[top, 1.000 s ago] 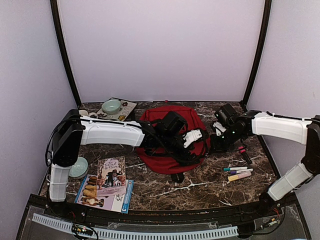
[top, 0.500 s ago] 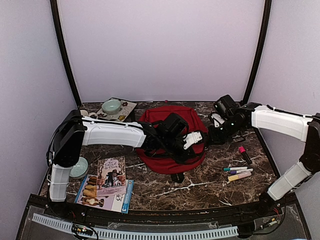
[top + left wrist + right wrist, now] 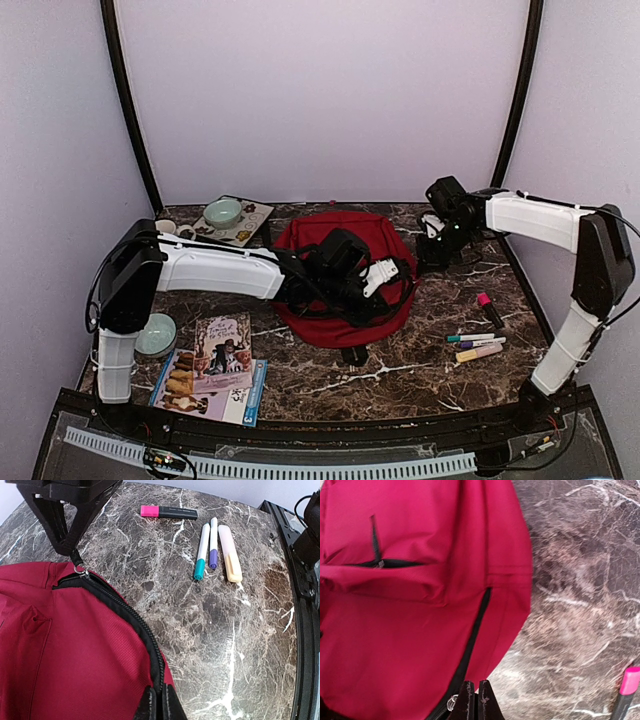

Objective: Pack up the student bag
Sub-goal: Unzip the largest pocket of the student bag.

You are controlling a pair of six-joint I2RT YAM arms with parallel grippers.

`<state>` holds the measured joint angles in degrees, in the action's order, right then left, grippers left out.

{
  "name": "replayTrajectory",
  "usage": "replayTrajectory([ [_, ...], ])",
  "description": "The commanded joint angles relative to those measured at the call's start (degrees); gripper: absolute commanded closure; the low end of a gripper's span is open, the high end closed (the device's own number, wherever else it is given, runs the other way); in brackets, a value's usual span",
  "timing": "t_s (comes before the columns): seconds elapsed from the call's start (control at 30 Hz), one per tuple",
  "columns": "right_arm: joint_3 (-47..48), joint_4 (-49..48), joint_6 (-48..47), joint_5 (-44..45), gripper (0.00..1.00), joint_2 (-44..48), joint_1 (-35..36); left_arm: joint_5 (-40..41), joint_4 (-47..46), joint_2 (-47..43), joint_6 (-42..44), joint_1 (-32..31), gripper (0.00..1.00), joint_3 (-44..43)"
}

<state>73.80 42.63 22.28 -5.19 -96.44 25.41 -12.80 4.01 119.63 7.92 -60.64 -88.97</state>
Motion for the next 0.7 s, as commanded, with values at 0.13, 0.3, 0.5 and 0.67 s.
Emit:
replayTrajectory([
  [0.13, 3.7, 0.2, -2.7, -1.5, 1.00, -2.3, -2.6, -0.9, -3.2, -3.9, -5.9, -0.3, 1.00, 1.0],
  [0.3, 1.6, -0.1, -2.0, -3.5, 1.00, -0.2, -2.6, 0.8, -3.9, -3.0, -8.0, -0.3, 1.00, -0.1],
  [0.5, 1.6, 3.5, -2.1, -0.4, 0.89, 3.9, -3.1, 1.1, -3.8, 0.3, -13.2, -0.3, 1.00, -5.4],
  [0.67, -0.1, 6.5, -1.3, 2.0, 0.73, 10.0, -5.4, -2.3, -3.1, 5.6, -15.9, -0.3, 1.00, -13.4],
])
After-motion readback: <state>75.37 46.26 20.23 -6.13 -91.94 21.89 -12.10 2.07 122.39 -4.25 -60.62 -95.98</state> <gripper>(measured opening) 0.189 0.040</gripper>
